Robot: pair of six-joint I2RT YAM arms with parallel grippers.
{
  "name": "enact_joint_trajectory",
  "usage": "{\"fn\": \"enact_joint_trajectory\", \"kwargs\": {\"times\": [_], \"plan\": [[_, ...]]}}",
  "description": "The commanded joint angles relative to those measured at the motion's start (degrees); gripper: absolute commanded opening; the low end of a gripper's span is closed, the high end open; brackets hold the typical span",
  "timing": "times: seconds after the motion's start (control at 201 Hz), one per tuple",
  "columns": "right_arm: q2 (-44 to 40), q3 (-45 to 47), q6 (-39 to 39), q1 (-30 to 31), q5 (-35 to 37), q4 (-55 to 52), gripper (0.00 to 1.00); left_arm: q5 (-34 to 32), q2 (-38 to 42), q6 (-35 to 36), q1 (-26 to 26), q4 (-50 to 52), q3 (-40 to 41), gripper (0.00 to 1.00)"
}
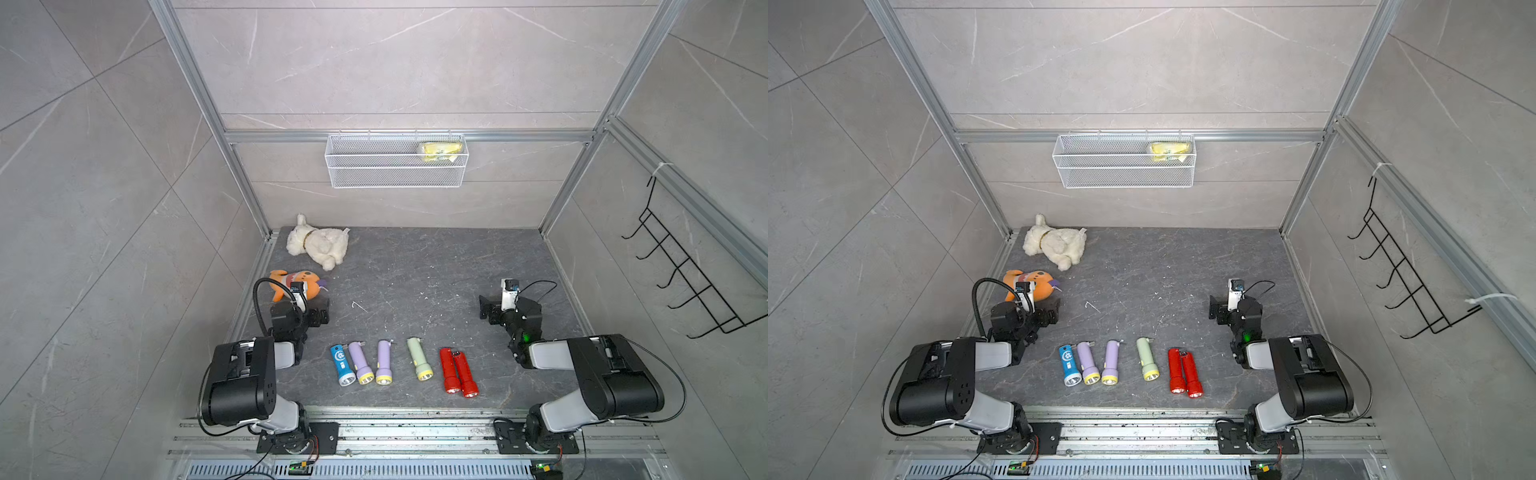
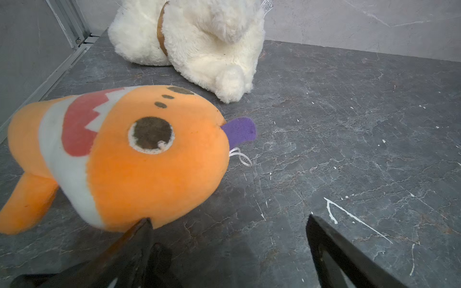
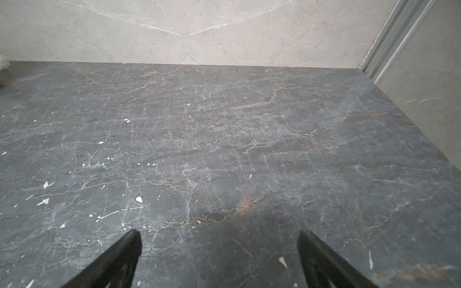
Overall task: Close the plug at the bottom of the flashlight
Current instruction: Pick up the flashlight from the center of the board.
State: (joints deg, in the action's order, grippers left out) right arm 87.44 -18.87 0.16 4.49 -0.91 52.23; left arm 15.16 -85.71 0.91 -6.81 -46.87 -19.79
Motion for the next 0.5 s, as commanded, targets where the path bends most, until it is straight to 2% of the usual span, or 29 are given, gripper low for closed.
{"fn": "enact_joint_trajectory", "kwargs": {"times": [0.0,0.493], "plan": [[0.7,-1.34,-0.81,0.28,-0.32,1.28,1.0,0.22,-0.25,0.93,-0.31,-3.49,-0.07,1.0],[0.7,-1.34,-0.61,0.26,0.0,1.22,1.0,0.22,-0.25,0.87,-0.35,-3.53,-0.03,1.0]]}}
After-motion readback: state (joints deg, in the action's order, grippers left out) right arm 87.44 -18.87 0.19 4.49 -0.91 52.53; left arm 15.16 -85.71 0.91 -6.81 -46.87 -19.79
